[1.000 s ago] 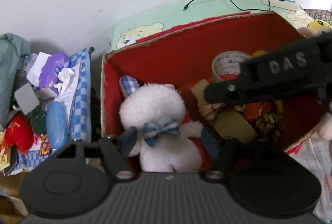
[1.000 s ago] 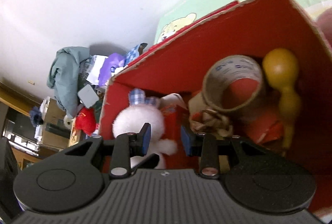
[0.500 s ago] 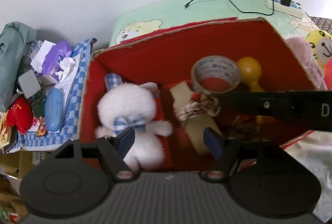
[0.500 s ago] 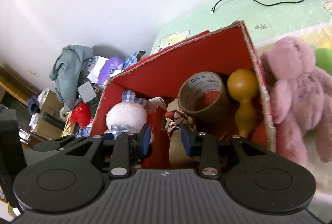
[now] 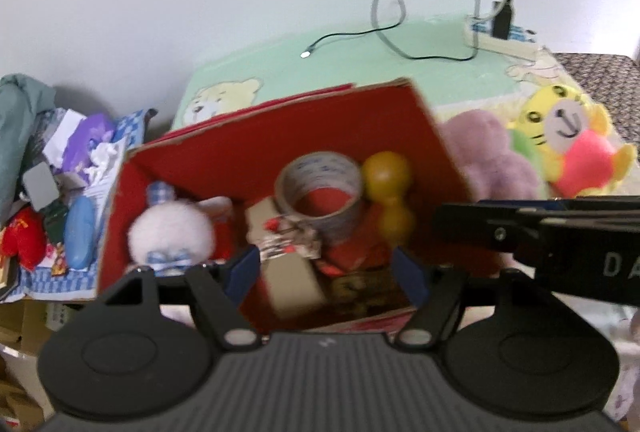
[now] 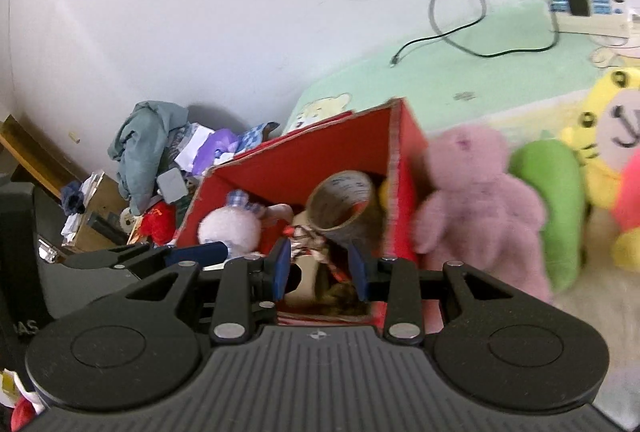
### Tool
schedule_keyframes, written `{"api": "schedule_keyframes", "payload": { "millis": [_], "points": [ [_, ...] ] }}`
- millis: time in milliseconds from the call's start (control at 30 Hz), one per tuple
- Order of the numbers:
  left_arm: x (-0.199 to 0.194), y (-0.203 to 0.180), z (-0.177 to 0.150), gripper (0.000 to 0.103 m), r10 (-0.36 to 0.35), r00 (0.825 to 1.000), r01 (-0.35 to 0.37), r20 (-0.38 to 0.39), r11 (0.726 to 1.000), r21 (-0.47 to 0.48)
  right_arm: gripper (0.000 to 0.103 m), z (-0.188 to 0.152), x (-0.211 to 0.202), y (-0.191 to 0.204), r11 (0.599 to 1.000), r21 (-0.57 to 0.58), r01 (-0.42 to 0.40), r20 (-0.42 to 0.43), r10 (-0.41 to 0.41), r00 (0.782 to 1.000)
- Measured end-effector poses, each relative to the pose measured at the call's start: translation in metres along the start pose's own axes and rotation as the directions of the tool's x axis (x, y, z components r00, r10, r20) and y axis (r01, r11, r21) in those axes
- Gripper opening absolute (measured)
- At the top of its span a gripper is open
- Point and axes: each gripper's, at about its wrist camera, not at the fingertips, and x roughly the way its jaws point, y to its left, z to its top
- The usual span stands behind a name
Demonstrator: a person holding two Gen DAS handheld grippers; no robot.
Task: Organize objects
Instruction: 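Withdraw the right tool from the box toward the yellow tiger plush, then grasp the yellow-and-pink tiger plush's head with the right tool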
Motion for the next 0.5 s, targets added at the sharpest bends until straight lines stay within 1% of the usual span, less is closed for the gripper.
{"api": "schedule_keyframes", "payload": {
  "millis": [133, 300, 500],
  "points": [
    [-0.006, -0.032, 0.006, 0.075, -0.032, 0.999, 0.031, 0.019, 0.999, 0.031, 0.036, -0.003, -0.022, -0.025, 0.999, 0.022, 0.024, 0.023, -0.025, 0.999],
    [-0.012, -0.076, 0.015, 0.075, -0.107, 0.994, 0.105, 0.034, 0.992, 0.069, 0.036, -0.007, -0.053, -0.064, 0.995, 0.059, 0.077, 0.055, -0.080, 0.995],
    [-0.006, -0.129, 0.021, 0.075, -0.201, 0.980, 0.200, 0.004, 0.974, 0.102, 0.036, -0.012, -0.085, -0.115, 0.981, 0.130, 0.146, 0.082, -0.157, 0.984]
  ]
}}
